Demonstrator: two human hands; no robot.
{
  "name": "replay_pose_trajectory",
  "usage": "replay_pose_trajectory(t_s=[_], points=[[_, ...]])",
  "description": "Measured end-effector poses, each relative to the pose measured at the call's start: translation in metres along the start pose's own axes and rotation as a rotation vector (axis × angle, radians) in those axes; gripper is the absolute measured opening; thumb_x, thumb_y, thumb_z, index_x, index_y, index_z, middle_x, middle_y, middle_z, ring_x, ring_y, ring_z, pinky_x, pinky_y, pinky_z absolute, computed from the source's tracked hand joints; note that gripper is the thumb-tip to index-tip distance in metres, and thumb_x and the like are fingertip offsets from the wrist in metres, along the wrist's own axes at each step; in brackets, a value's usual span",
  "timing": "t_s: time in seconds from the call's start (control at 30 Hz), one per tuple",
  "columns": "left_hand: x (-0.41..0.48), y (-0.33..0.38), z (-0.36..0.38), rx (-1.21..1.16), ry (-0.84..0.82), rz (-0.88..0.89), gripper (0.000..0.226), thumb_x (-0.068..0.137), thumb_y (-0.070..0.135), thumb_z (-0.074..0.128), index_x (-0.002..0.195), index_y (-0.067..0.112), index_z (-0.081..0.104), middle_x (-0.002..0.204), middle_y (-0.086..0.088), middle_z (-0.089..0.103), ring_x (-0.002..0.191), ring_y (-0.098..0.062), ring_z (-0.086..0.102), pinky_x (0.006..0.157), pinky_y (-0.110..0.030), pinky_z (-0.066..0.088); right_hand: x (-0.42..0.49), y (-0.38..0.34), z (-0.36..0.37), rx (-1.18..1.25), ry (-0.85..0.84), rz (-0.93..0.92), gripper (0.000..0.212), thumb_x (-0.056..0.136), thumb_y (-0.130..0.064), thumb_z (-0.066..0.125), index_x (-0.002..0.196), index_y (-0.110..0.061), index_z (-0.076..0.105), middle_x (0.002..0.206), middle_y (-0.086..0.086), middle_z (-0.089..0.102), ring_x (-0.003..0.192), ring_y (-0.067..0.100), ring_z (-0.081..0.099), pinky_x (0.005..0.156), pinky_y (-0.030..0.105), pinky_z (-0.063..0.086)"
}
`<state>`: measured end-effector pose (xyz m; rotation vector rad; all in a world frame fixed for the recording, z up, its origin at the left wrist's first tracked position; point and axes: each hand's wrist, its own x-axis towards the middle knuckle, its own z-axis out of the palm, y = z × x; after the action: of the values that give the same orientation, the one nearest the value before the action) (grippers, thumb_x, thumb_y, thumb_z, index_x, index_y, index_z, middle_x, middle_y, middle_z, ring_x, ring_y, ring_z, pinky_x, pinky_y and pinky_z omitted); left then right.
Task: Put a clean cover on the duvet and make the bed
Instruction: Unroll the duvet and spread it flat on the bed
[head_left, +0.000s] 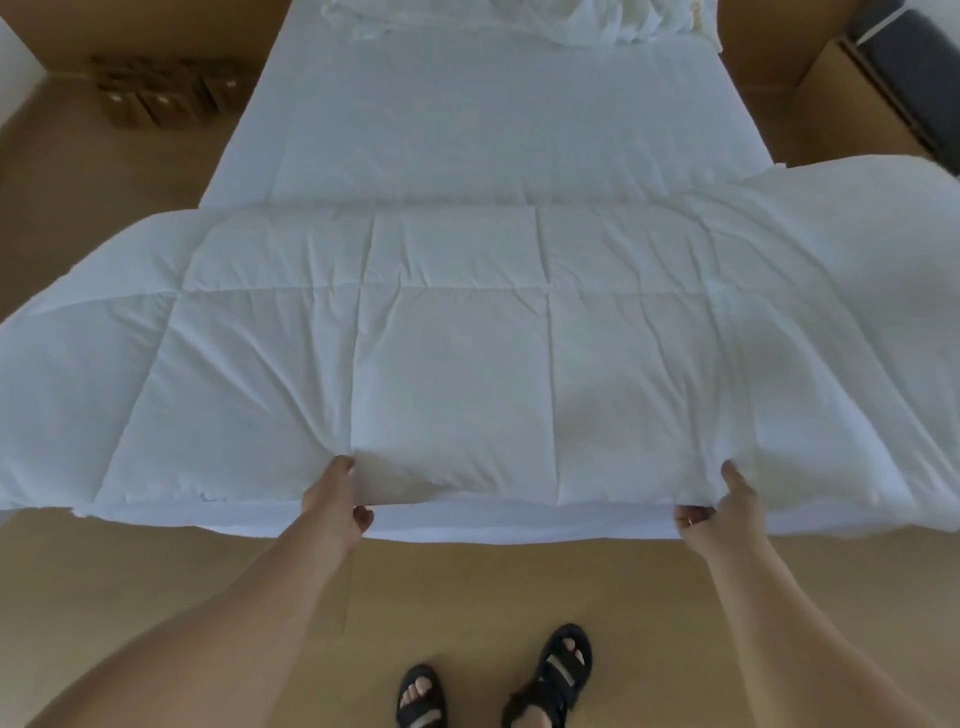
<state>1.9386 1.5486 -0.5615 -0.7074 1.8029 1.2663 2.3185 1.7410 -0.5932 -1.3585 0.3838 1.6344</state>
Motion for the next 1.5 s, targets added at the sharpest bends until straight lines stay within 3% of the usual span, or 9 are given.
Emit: replay_pose_trajectory(t_s=[0.2, 0.37, 0.5, 0.63, 0.9, 1.1, 1.27, 1.4, 1.5], points=[[-0.073, -0.008, 0.056, 0.411, 0.171, 0.119, 0.087, 0.077, 0.054, 0.059, 0.144, 0.003, 0.039, 0.152, -0.014, 0.036, 0.132, -0.037, 0.042, 0.112, -0.050, 0.033, -0.054, -0.066, -0.014, -0.150, 0.047, -0.294, 0.107, 0.059, -0.076, 0.074, 0.149, -0.029, 0.039, 0.151, 0.001, 0.041, 0.137, 0.023, 0.042, 0.111, 0.046, 0.036], [-0.164, -0.061, 0.146, 0.749, 0.032, 0.344, 0.103, 0.068, 0.056, 0.066, 0.151, 0.014, 0.021, 0.151, -0.014, 0.025, 0.134, -0.040, 0.032, 0.108, -0.057, 0.035, -0.069, -0.161, -0.030, -0.149, -0.043, -0.295, 0.114, 0.056, -0.081, 0.071, 0.151, -0.028, 0.036, 0.154, 0.005, 0.040, 0.141, 0.022, 0.040, 0.109, 0.047, 0.036], [-0.236, -0.115, 0.236, 0.876, -0.351, 0.481, 0.087, 0.091, 0.042, 0.063, 0.159, 0.022, 0.013, 0.163, -0.005, 0.022, 0.145, -0.030, 0.028, 0.116, -0.044, 0.028, -0.060, -0.241, -0.042, -0.343, -0.014, -0.285, 0.078, 0.082, -0.054, 0.073, 0.147, -0.026, 0.041, 0.136, 0.007, 0.049, 0.128, 0.025, 0.050, 0.104, 0.046, 0.045], [-0.291, -0.173, 0.311, 1.144, -0.614, 0.659, 0.100, 0.086, 0.050, 0.071, 0.159, 0.029, 0.007, 0.166, 0.000, 0.009, 0.151, -0.023, 0.015, 0.121, -0.044, 0.021, -0.037, -0.303, -0.061, -0.518, 0.045, -0.324, 0.079, 0.083, -0.046, 0.075, 0.149, -0.022, 0.038, 0.145, 0.003, 0.045, 0.126, 0.028, 0.048, 0.098, 0.045, 0.049], [-0.310, -0.255, 0.391, 2.143, -0.458, 1.179, 0.137, 0.072, 0.070, 0.069, 0.134, 0.036, -0.048, 0.153, -0.007, -0.045, 0.143, -0.041, -0.033, 0.117, -0.065, 0.008, 0.021, -0.358, -0.077, -0.695, 0.017, -0.219, 0.065, 0.088, -0.054, 0.065, 0.143, -0.026, 0.044, 0.138, -0.001, 0.052, 0.121, 0.029, 0.053, 0.099, 0.052, 0.049], [-0.301, -0.243, 0.489, 1.886, -0.579, 0.972, 0.127, 0.070, 0.079, 0.063, 0.149, 0.039, -0.029, 0.158, 0.005, -0.037, 0.148, -0.031, -0.026, 0.116, -0.068, 0.010, 0.071, -0.400, -0.036, -0.995, -0.082, -0.265, 0.103, 0.074, -0.057, 0.078, 0.156, -0.037, 0.020, 0.158, -0.002, 0.033, 0.141, 0.029, 0.038, 0.111, 0.054, 0.038], [-0.287, -0.224, 0.551, 1.619, -0.601, 0.731, 0.117, 0.067, 0.090, 0.048, 0.152, 0.044, -0.019, 0.164, 0.005, -0.022, 0.149, -0.036, -0.020, 0.118, -0.063, 0.007, 0.103, -0.428, 0.026, -1.248, -0.345, -0.234, 0.092, 0.062, -0.054, 0.090, 0.139, -0.046, 0.041, 0.131, -0.015, 0.057, 0.111, 0.008, 0.060, 0.088, 0.027, 0.051], [-0.287, -0.217, 0.570, 1.607, -0.639, 0.646, 0.076, 0.100, 0.056, 0.042, 0.156, 0.039, -0.006, 0.164, 0.001, -0.016, 0.150, -0.035, -0.018, 0.121, -0.055, -0.003, 0.131, -0.432, 0.051, -1.338, -0.442, -0.088, 0.119, 0.043, -0.060, 0.095, 0.145, -0.050, 0.035, 0.137, -0.013, 0.056, 0.118, 0.013, 0.060, 0.102, 0.041, 0.050], [-0.276, -0.213, 0.580, 1.528, -0.549, 0.613, 0.061, 0.107, 0.010, 0.025, 0.157, 0.037, 0.003, 0.163, -0.005, -0.025, 0.149, -0.038, -0.020, 0.120, -0.059, -0.002, 0.126, -0.432, 0.068, -1.326, -0.599, 0.053, 0.090, 0.053, -0.042, 0.095, 0.132, -0.038, 0.053, 0.114, -0.010, 0.072, 0.104, 0.014, 0.070, 0.091, 0.036, 0.055]])
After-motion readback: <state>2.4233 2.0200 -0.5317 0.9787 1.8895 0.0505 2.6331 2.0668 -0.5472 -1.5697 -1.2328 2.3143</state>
